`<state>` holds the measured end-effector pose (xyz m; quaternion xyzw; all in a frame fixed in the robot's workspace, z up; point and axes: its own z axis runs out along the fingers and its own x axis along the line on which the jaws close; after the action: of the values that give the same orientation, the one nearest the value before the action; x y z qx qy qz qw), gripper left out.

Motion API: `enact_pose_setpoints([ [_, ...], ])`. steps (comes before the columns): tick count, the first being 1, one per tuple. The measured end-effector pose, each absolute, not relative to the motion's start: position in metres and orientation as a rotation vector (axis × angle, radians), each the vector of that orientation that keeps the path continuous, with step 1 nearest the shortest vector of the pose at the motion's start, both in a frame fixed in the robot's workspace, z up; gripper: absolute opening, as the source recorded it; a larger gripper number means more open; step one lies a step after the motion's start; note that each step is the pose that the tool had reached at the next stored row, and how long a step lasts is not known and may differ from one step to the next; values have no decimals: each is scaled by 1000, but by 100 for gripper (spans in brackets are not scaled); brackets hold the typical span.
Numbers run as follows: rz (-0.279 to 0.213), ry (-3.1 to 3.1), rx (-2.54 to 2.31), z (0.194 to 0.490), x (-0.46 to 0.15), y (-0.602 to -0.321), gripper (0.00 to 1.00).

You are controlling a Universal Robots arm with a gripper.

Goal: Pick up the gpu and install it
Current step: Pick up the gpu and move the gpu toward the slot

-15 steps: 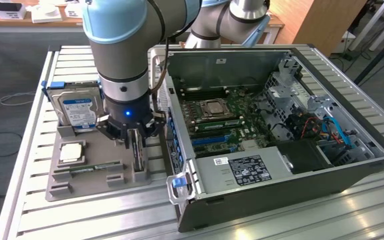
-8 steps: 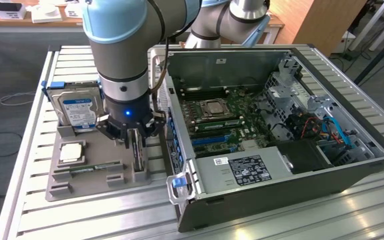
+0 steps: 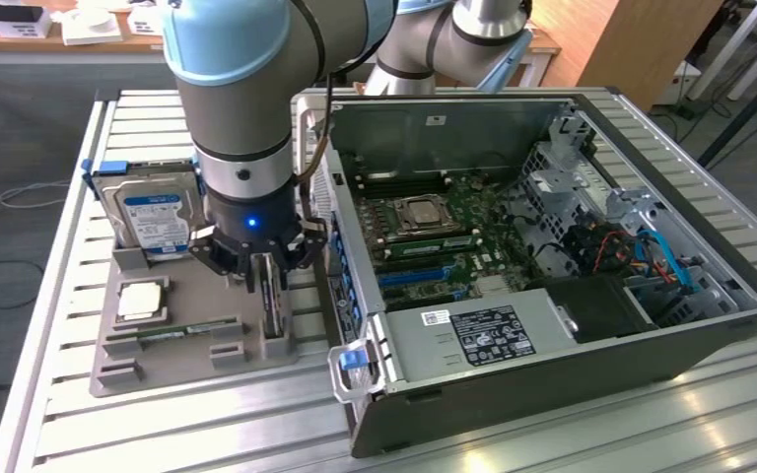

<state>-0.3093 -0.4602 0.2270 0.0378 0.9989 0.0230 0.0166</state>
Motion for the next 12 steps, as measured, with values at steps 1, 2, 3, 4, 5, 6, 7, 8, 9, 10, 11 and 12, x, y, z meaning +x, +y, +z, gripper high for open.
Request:
enact_pose_setpoints([
  [1, 72, 3105, 118, 227, -309, -460, 43],
  [2, 71, 3105, 118, 227, -309, -460, 43],
  [3, 71, 3105, 118, 227, -309, -460, 43],
  [4, 71, 3105, 118, 227, -309, -460, 43],
  [5, 71, 3105, 118, 227, -309, -460, 43],
  [6, 71, 3105, 118, 227, -309, -460, 43],
  [7, 71, 3105, 118, 227, -309, -460, 43],
  [8, 71, 3105, 118, 227, -309, -460, 43],
  [9, 71, 3105, 118, 227, -309, -460, 43],
  [10, 71, 3105, 118, 227, -309, -460, 43],
  [11, 71, 3105, 118, 227, -309, -460, 42],
  [12, 71, 3105, 118, 227, -309, -460, 35],
])
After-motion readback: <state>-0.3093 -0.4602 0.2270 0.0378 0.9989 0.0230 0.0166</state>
